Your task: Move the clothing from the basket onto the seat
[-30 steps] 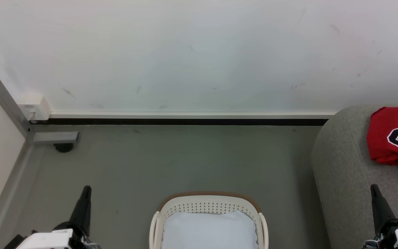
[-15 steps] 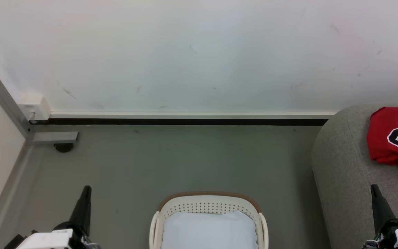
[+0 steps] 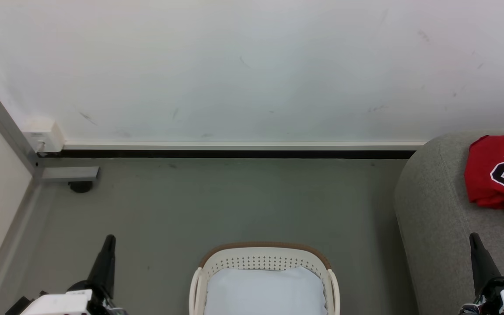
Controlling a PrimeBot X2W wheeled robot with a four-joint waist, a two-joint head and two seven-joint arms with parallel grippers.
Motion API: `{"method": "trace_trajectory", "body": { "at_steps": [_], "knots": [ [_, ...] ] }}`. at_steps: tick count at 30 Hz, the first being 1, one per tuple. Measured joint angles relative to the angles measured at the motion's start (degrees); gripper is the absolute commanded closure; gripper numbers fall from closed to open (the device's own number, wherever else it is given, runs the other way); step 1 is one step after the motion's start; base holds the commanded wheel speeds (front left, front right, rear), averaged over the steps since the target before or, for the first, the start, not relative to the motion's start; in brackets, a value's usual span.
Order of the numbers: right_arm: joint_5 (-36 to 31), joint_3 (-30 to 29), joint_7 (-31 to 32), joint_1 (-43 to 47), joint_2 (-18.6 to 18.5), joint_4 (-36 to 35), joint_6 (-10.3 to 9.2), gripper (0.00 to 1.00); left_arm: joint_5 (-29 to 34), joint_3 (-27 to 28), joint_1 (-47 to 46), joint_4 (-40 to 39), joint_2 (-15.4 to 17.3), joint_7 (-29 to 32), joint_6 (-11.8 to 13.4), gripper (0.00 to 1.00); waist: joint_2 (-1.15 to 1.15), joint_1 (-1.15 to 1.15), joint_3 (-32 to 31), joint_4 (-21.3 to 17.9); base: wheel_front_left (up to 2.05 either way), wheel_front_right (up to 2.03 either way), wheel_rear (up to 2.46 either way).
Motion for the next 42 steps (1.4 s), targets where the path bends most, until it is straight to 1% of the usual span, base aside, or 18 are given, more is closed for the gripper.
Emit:
{"method": "trace_trajectory", "body": {
  "at_steps": [42],
  "knots": [
    [0.0, -0.1, 0.0, 0.0, 0.1, 0.0, 0.00, 1.00, 0.0, 0.0, 0.0, 0.0, 0.0, 0.0, 0.0, 1.00, 0.00, 0.00, 0.0, 0.0, 0.00, 0.00, 0.00]
  ]
}}
